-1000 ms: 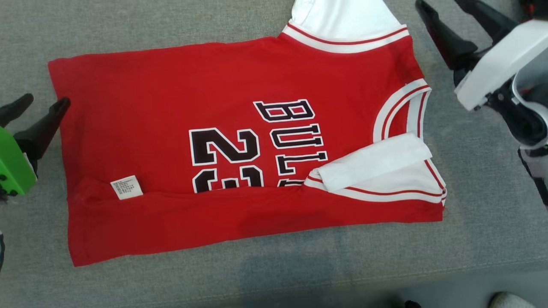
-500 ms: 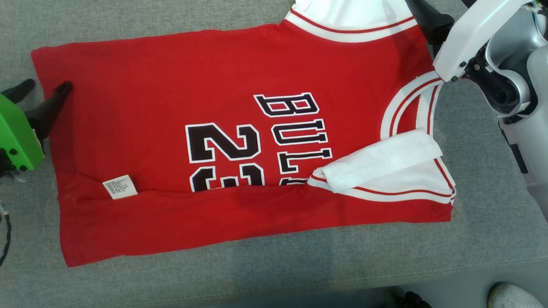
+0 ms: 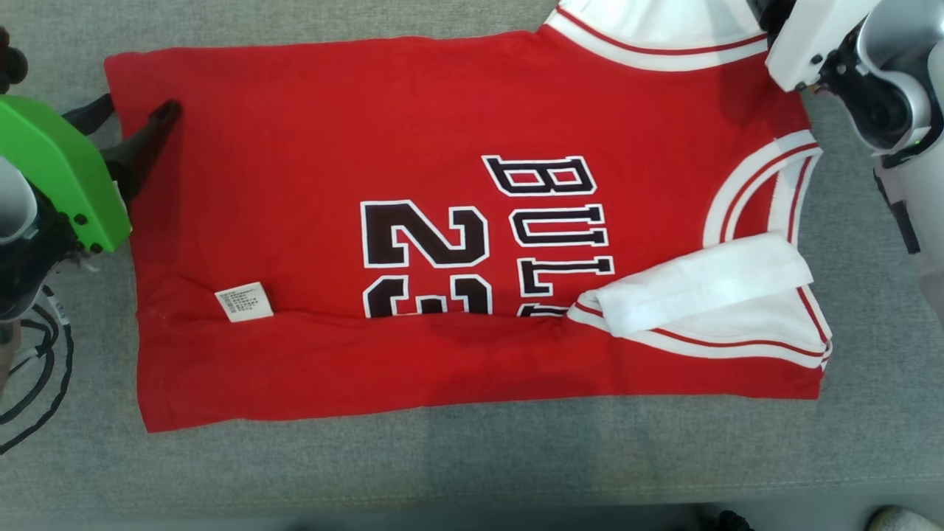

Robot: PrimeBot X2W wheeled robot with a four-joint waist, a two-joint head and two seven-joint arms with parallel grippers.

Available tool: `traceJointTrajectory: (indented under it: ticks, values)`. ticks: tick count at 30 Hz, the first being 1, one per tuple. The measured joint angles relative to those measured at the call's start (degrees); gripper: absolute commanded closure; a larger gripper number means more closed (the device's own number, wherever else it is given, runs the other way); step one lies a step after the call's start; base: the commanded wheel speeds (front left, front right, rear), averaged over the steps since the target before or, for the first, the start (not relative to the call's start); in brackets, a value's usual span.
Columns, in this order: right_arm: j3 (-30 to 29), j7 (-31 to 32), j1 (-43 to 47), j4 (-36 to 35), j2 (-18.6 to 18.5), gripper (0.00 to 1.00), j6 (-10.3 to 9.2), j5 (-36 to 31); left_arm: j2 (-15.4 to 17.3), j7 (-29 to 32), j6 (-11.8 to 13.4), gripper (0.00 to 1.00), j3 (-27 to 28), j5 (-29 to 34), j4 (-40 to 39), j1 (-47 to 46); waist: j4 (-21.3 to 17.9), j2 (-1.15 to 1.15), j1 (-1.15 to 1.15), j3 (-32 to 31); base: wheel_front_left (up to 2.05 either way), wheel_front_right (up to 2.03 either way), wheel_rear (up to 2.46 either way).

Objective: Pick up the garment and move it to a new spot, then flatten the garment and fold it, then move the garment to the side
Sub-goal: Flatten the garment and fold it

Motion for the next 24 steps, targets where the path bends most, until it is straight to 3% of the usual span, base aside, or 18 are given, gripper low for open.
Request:
traceJointTrajectory:
  ticks: [18, 19, 21, 22, 24]
  values:
    - [-1.0, -4.3, -4.6, 8.0, 1.8, 0.00, -0.42, -0.4, -2.9, -0.5, -2.6, 0.00, -1.8, 0.3, 2.4, -4.4, 4.9, 0.00, 0.00, 3.6, 0.00, 0.00, 0.00]
    - [-1.0, -4.3, -4.9, 8.3, 2.1, 0.06, -0.41, -0.5, -3.0, -0.5, -2.7, 0.00, -1.8, 0.3, 2.6, -4.6, 5.0, 0.00, 0.00, 3.6, 0.00, 0.00, 0.00]
    - [-0.8, -4.8, -5.5, 9.0, 2.3, 0.45, 0.01, -0.6, -3.2, -0.6, -3.0, 0.00, -1.8, 0.3, 3.0, -4.8, 5.1, 0.00, 0.00, 3.7, 0.00, 0.00, 0.00]
    - [-0.8, -4.8, -5.6, 9.3, 2.3, 0.54, 0.09, -0.8, -3.3, -0.6, -3.1, 0.00, -1.8, 0.3, 3.2, -4.9, 5.2, 0.00, 0.00, 3.7, 0.00, 0.00, 0.00]
    - [-0.6, -5.4, -5.8, 9.9, 2.3, 0.58, 0.13, -1.0, -3.4, -0.7, -3.3, 0.00, -1.8, 0.3, 3.7, -5.0, 5.3, 0.00, 0.00, 3.7, 0.00, 0.00, 0.00]
